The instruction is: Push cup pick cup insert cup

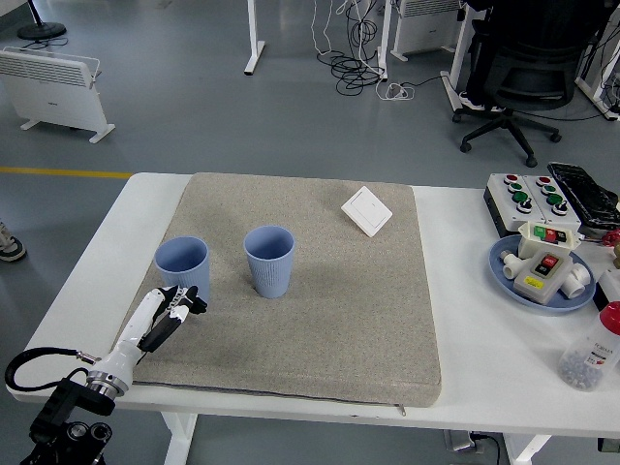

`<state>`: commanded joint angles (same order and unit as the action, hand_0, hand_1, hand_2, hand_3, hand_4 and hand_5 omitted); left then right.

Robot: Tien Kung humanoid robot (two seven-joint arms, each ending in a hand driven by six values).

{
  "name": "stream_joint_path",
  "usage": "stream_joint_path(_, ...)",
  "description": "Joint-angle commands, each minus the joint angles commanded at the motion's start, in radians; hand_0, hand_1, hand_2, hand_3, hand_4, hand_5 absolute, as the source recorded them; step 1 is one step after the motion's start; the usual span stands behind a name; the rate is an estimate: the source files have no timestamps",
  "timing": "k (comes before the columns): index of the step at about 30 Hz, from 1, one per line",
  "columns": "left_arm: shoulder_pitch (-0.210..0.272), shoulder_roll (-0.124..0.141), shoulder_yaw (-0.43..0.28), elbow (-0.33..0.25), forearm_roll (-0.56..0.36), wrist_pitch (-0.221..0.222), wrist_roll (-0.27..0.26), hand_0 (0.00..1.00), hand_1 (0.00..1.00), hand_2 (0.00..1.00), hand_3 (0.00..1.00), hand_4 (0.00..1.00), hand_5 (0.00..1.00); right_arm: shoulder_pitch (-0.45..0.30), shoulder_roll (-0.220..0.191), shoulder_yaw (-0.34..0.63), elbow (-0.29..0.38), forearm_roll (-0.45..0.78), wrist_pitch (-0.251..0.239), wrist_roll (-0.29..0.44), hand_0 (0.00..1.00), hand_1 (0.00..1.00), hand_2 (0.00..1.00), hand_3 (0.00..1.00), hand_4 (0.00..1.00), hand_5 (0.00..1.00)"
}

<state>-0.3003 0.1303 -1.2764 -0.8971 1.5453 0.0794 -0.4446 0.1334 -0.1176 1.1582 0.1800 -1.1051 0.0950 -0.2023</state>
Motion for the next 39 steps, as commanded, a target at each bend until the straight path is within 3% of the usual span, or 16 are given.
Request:
stream_joint_path(21, -0.175, -0.012, 0.033, 0.192, 0.006, -0.032, -0.032, 0.611, 0.527, 0.498, 0.466, 0.593, 0.998, 0.006, -0.003, -0.015, 0.0, 0.001, 0.003, 0.0, 0.773, 0.679, 0.673, 0.566, 0.125, 0.47)
stream_joint_path(39, -0.278, -0.064, -0.004, 0.359, -0.02, -0.054, -0.047, 0.63, 0.572, 0.518, 0.466, 0.585, 0.998, 0.008, -0.003, -0.024, 0.0, -0.002, 0.005, -0.001, 0.773, 0.679, 0.673, 0.566, 0.126, 0.474)
